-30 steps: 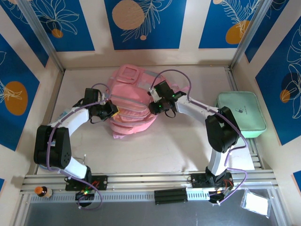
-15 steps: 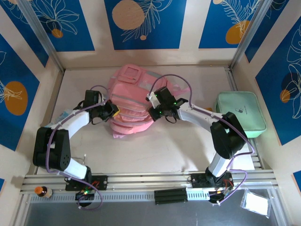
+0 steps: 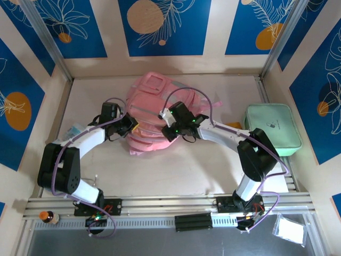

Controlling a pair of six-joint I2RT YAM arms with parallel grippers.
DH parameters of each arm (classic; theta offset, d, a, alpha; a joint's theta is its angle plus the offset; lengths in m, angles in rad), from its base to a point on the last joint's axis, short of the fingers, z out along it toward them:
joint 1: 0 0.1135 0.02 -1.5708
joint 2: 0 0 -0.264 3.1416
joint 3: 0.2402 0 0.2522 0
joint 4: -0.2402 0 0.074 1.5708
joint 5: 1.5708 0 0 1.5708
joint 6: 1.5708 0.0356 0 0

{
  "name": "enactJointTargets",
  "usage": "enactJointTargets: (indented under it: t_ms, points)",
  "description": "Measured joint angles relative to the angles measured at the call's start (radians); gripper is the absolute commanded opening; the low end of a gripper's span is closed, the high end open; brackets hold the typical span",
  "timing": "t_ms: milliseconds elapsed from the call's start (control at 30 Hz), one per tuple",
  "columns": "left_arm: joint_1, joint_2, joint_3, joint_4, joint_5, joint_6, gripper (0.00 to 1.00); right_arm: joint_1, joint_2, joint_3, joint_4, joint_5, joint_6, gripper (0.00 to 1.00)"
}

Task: Pack the student bag
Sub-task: Unzip the student bag at the top-center of the table.

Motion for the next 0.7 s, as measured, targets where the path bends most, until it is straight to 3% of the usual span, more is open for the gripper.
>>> enactJointTargets:
  t_ms: [133,267,433,700]
  points:
    - [-0.008,-0.028,0.014,-0.07,-0.048,0.066,0.38,0.003,-0.016,-0.006,0.0,0.006,0.052,0.36]
    - [-0.045,-0.098,0.07,-0.21,-0.136,0.17,0.46,-0.038,-0.122,-0.065,0.001,-0.017,0.114,0.5]
    - [-0.184,-0.133,0.212,-0.366,-0.278,0.277,0.5,-0.141,-0.238,-0.083,0.008,-0.024,0.248,0.56]
    - [-0.459,-0.044,0.375,-0.484,-0.504,0.312,0.53,-0.241,-0.208,-0.066,-0.003,-0.046,0.493,0.62]
